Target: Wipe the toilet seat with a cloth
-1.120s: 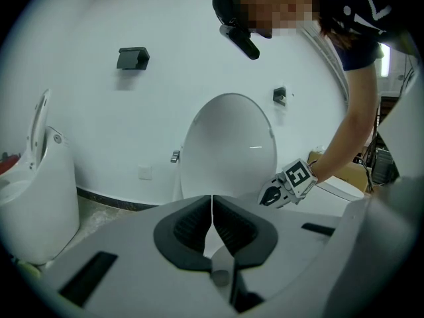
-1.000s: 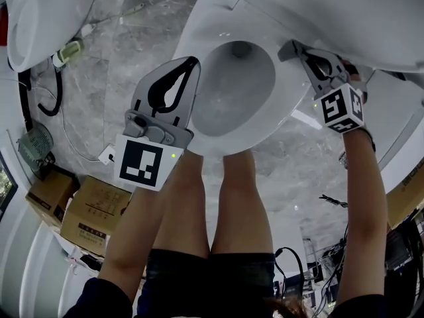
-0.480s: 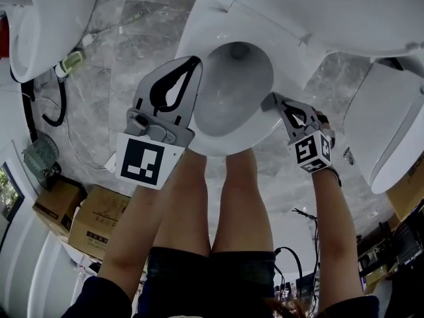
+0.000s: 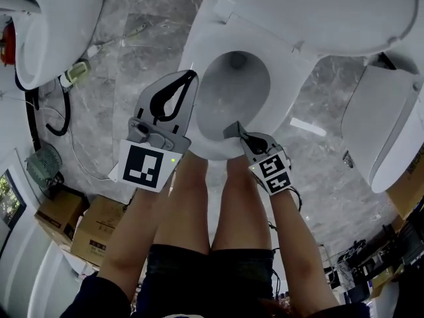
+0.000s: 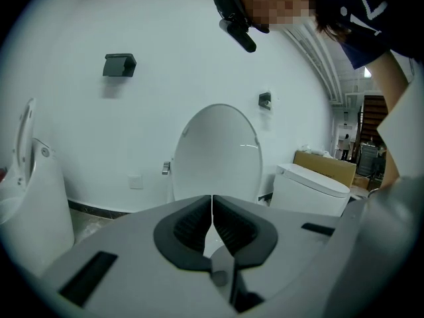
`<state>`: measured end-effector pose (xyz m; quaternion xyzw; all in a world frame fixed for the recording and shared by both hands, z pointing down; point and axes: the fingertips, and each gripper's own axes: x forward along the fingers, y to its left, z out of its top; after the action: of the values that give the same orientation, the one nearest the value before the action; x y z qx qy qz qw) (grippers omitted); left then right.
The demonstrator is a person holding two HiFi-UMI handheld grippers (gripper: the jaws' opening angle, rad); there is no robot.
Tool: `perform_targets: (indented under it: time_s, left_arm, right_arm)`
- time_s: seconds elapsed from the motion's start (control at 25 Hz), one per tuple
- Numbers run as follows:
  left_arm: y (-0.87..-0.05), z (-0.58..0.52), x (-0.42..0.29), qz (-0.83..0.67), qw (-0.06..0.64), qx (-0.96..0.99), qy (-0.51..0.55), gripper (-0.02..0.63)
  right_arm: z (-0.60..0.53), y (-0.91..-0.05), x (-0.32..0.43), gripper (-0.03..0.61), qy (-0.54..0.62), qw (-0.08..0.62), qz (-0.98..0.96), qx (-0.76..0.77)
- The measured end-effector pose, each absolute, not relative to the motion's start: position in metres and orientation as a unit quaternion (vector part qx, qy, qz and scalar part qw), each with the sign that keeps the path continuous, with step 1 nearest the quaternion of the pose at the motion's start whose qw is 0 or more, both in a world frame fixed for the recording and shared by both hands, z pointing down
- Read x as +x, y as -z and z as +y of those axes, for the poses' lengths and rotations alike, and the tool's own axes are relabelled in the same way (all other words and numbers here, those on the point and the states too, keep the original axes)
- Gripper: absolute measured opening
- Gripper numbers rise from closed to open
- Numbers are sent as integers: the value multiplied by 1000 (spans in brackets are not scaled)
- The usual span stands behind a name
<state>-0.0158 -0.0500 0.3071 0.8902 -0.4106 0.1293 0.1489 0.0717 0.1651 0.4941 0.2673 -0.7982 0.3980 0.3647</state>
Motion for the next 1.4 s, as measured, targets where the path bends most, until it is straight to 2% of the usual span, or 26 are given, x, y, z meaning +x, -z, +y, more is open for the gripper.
perform_targets:
  time_s: [0.12,0.28,0.44,0.64,1.4]
  left_arm:
    - [-296,-50,-21,-413,146,890,-128,25]
    - [-279,-55,-27,-423,139,887,-120,25]
    - [-257,-61,-32,-431,131,886,-105,25]
    - [-236,-67,-37,-439,123,885,-96,25]
    - [-178,-56,-47,-440,111,888,-78,25]
  right_arm:
    - [105,-445,88,34,-372,256,-791,412]
    - [29,-348,131,34,-253,134,-780,556]
    - [-12,-257,167,32,-153,55,-759,630]
    - [-24,-205,170,31,-104,35,-762,638]
    - [-13,-137,150,31,-83,9,-758,647]
